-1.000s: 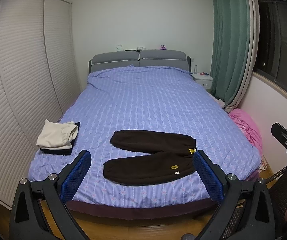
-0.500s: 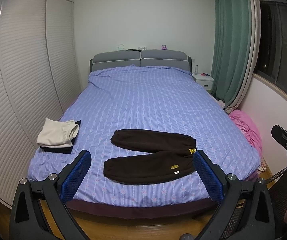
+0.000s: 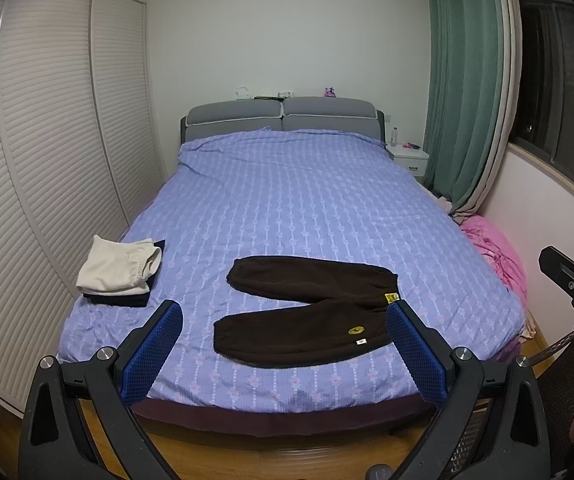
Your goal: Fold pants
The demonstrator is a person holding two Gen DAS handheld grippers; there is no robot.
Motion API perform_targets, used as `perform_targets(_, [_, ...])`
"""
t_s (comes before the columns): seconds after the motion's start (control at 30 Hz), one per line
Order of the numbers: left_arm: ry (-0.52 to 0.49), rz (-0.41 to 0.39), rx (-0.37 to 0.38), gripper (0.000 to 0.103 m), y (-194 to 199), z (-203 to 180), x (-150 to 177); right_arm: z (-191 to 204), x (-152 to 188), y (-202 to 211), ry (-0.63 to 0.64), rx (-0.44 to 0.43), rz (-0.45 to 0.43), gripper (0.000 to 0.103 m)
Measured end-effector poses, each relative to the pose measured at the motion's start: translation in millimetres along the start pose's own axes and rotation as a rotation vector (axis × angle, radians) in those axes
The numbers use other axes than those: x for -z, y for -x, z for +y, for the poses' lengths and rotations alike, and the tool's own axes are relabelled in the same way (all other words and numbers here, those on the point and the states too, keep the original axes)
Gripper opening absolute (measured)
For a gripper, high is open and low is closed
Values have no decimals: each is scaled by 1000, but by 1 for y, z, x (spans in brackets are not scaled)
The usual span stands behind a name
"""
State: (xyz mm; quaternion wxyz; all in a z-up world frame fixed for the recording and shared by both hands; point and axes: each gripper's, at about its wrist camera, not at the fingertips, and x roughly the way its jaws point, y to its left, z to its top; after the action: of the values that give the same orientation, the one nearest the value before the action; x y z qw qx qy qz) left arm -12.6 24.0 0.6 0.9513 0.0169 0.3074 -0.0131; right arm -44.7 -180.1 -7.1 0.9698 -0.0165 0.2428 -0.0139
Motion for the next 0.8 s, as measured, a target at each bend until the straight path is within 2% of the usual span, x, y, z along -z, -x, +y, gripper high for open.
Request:
perform_targets(0.37, [4, -2, 13, 103, -19, 27, -9, 24, -1, -14, 0, 21, 15, 102])
perform_targets(0.6, [-6, -6, -4, 103, -41, 22, -27, 23, -9, -33, 4, 18, 28, 102])
perform_targets(0.8, [-13, 8, -29, 103, -74, 10, -45, 9, -19, -69, 4, -2, 49, 102])
